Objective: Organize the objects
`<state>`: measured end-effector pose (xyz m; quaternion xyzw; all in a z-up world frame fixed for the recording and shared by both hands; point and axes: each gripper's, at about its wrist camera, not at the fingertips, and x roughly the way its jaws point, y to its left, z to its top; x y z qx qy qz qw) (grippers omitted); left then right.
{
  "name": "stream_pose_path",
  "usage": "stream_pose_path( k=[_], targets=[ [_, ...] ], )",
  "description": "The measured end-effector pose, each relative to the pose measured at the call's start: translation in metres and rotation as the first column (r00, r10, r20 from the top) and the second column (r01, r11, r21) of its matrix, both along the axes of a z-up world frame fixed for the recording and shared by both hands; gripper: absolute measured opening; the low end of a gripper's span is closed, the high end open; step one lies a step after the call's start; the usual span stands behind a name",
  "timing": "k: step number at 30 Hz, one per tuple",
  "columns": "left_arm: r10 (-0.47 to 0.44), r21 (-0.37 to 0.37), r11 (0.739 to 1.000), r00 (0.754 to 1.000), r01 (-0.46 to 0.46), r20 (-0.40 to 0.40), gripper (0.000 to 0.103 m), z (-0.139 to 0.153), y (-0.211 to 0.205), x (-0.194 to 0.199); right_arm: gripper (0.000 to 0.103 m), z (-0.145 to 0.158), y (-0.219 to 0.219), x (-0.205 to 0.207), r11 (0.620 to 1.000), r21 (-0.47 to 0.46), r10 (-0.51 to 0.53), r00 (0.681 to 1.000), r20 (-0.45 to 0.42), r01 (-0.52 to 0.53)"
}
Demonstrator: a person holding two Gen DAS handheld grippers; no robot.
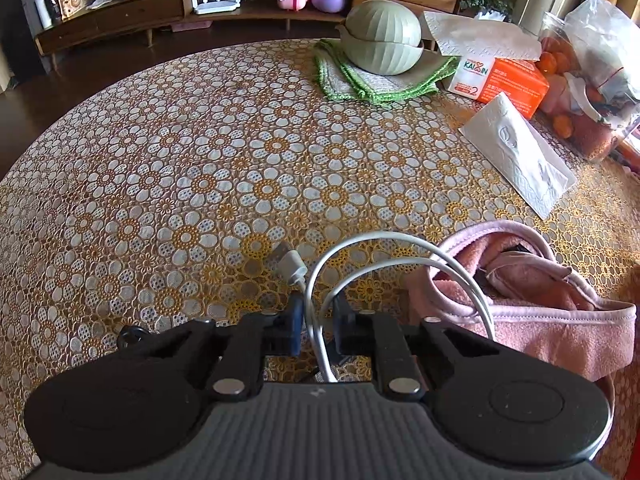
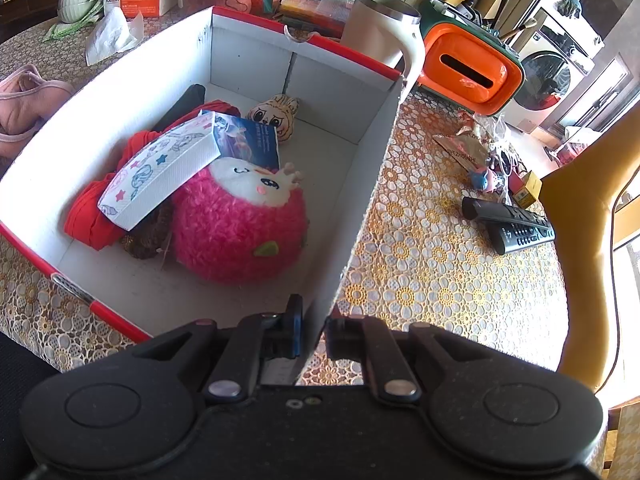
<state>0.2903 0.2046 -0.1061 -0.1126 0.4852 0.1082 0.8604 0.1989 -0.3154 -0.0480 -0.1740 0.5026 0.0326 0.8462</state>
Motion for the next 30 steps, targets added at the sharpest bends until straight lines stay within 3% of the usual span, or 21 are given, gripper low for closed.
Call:
stream_pose_path(
  k=[6,18,25,30],
  targets=[
    [-0.034,0.000,0.999,0.999,0.034,0.042,0.010,0.014,-0.001,-0.012,0.010,0.000,0.000,-0.001,1.000,0.003,0.001,1.000,0.002,-0.001],
    [-0.177,-0.012,0.983,0.967,0.182,0.182,0.006,0.086,-0.026,-0.061,0.010,-0.002,-0.001,0.000,1.000,0.005,0.010,1.000,0.009,-0.011],
    [-0.299,0.015,0.953,0.924,0.304,0.241,0.006,0.126,-0.063,-0.076,0.010,-0.002,-0.002,0.001,1.000,0.006,0.017,1.000,0.011,-0.017],
    [-0.408,-0.002,0.906,0.874,0.424,0.263,0.006,0.153,-0.097,-0.078,0.010,-0.003,-0.002,0.002,1.000,0.006,0.021,1.000,0.010,-0.021]
  ],
)
